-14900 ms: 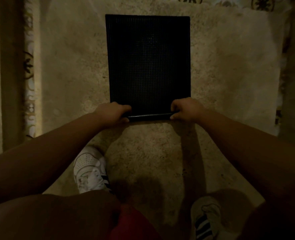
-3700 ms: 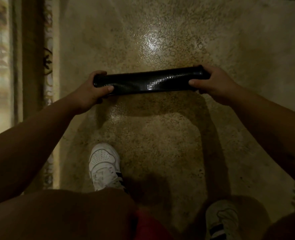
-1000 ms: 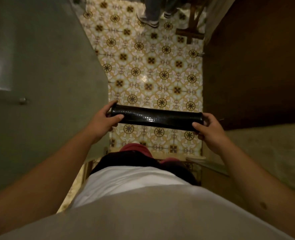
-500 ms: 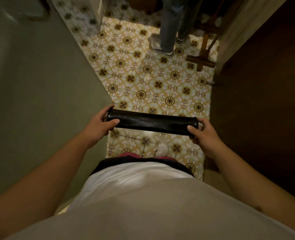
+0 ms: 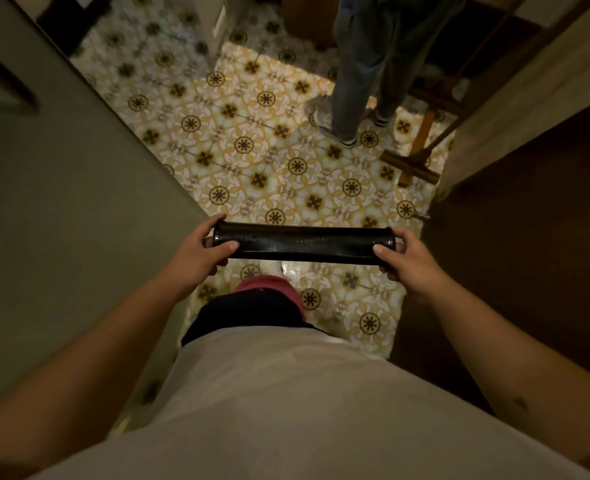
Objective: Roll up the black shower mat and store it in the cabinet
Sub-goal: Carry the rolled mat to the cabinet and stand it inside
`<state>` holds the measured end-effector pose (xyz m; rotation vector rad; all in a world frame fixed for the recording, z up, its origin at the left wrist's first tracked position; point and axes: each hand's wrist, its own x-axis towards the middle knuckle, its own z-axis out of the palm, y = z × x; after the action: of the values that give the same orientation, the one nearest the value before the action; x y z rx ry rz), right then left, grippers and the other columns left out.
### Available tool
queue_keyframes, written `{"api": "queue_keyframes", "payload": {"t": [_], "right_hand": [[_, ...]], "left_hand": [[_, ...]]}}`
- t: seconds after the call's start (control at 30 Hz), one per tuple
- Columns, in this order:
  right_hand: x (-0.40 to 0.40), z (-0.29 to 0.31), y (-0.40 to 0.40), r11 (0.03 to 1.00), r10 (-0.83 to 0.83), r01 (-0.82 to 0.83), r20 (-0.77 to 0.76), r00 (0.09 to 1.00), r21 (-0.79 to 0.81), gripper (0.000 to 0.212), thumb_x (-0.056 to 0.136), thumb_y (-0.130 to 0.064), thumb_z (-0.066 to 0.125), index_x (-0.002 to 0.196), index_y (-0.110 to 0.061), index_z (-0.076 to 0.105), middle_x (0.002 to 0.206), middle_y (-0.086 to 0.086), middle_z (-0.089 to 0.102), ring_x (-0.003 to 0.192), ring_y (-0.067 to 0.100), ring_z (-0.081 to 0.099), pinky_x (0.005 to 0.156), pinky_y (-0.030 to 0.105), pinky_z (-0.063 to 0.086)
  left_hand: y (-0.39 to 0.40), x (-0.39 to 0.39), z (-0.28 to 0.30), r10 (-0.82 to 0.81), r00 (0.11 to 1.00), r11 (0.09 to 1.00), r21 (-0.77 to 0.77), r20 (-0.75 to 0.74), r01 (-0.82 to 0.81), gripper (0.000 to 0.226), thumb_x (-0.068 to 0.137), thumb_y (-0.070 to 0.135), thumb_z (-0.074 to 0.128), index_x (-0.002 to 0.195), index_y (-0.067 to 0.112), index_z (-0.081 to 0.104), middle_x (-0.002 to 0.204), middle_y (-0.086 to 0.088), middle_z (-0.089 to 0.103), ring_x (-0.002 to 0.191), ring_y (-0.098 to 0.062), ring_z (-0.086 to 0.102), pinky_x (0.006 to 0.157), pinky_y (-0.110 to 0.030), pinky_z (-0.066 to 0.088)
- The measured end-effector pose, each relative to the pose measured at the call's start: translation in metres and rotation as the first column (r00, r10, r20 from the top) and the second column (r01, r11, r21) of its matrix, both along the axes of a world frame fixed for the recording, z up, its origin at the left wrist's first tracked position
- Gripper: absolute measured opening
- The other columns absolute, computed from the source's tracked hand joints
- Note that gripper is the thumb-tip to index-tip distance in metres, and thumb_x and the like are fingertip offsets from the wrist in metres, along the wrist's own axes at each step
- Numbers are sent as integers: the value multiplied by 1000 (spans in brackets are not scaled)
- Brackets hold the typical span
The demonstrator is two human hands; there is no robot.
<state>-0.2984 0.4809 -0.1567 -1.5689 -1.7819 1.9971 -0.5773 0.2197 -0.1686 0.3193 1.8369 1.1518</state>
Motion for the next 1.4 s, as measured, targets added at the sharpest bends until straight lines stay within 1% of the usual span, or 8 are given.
{"api": "queue_keyframes", "payload": {"t": [0.27,0.47,0.6,0.73,0.87,1.03,1.17,1.4], "right_hand": [[-117,-8,82,997,74,-74,22,997,4,37,87,-22,68,118,-25,48,93,5,66,63,16,58,47,27,42],[-208,-2,129,992,119,-120,35,992,34,31,87,-22,67,113,-27,51,96,3,68,75,19,63,62,36,49],[-263,4,162,981,185,-185,21,983,52,29,88,-23,66,113,-26,52,87,0,66,58,11,59,46,24,43],[-319,1,198,961,277,-277,2,961,26,24,88,-22,66,106,-30,54,90,4,65,60,13,58,45,25,40],[-385,-9,241,918,395,-395,4,919,41,34,87,-22,68,116,-25,51,93,2,64,57,9,59,45,24,43],[-481,-15,296,819,573,-573,-5,819,7,39,87,-24,68,121,-23,48,97,4,64,71,17,61,57,33,47],[-557,-9,332,726,687,-687,-21,726,4,37,88,-21,67,120,-18,48,84,2,65,58,11,61,46,24,45],[-678,-3,361,566,824,-825,-43,566,-9,34,88,-18,66,116,-21,48,90,11,62,59,16,55,47,29,41]], "left_hand": [[62,-90,-8,98,995,995,3,15,-98,50,83,29,71,122,54,52,85,4,69,62,-12,61,49,-27,44],[96,-157,1,188,979,982,10,75,-189,51,87,25,70,128,47,50,91,-1,66,62,-12,59,48,-24,43],[118,-189,5,325,941,945,9,96,-328,56,86,27,70,135,40,47,94,0,63,60,-10,57,48,-25,41],[136,-208,7,436,896,899,7,85,-438,55,87,26,69,136,40,47,100,0,63,60,-10,56,46,-23,41],[161,-232,5,519,855,854,21,0,-519,56,90,23,66,141,34,45,106,-1,62,64,-5,59,49,-17,45],[194,-269,2,625,779,779,-14,-56,-626,61,90,28,66,144,37,39,118,1,61,70,-8,62,53,-17,47],[222,-298,9,713,699,698,-40,-56,-715,59,89,35,66,141,43,40,117,5,62,72,-9,64,57,-22,50],[257,-341,11,887,461,461,-8,-17,-888,60,88,24,69,141,34,44,89,1,63,60,-6,58,49,-20,45]]}}
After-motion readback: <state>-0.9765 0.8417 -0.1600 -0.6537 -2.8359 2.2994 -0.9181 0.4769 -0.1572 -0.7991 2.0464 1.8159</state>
